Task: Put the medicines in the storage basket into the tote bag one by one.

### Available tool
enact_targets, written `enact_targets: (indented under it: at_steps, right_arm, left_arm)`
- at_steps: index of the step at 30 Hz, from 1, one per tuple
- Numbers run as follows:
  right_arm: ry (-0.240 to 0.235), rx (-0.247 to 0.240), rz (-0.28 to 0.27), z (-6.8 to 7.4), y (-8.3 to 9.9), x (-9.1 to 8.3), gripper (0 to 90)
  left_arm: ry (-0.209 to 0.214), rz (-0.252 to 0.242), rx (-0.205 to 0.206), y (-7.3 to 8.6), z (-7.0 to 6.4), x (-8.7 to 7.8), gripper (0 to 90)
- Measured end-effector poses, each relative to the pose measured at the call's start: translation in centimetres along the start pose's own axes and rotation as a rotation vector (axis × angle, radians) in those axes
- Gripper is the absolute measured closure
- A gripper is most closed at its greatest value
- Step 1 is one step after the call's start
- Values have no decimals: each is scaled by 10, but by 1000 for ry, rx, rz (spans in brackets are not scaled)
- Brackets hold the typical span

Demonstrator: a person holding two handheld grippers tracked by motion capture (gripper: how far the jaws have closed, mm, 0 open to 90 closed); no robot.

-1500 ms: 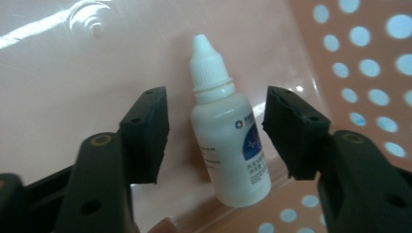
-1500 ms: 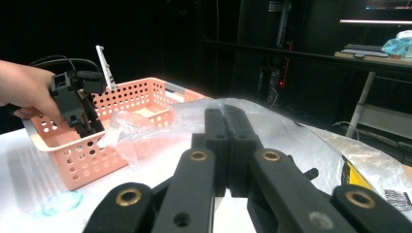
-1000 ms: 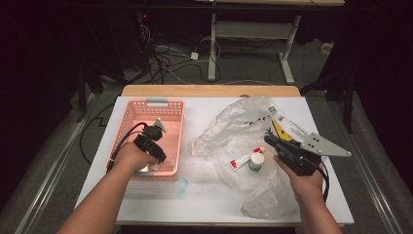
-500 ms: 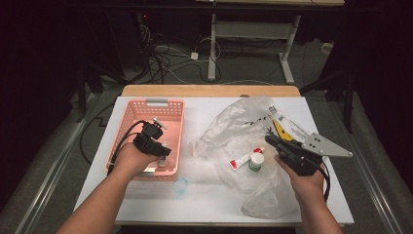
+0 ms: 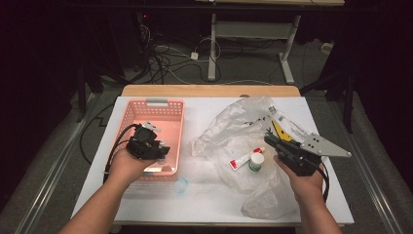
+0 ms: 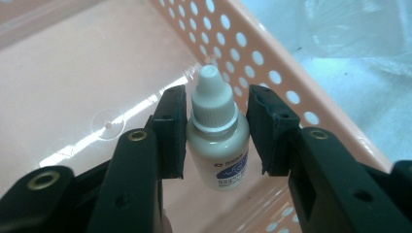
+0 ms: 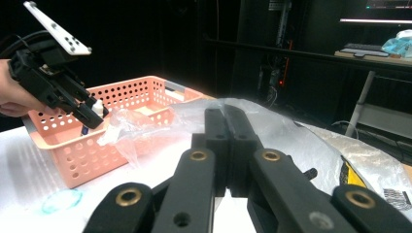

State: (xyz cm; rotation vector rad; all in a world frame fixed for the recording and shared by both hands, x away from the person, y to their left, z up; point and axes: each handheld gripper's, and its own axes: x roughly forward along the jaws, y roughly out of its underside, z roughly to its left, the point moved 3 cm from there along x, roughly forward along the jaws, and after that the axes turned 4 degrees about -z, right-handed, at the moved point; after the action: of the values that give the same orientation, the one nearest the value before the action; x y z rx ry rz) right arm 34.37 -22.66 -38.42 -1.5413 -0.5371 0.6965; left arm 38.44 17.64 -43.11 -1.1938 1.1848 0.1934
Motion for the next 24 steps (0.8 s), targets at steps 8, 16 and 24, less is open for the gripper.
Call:
enact_targets:
  at_steps: [8, 16, 24]
  right_arm:
    - [0, 3, 0, 0, 0, 0, 900]
    - [-3, 7, 3, 1, 1, 1, 900]
    - [-5, 3, 12, 2, 3, 3, 900]
  left_arm:
    - [-3, -117, -6, 7, -7, -9, 587]
    - [-37, -223, 4, 18, -14, -17, 587]
    - [-53, -294, 9, 29, -20, -22, 588]
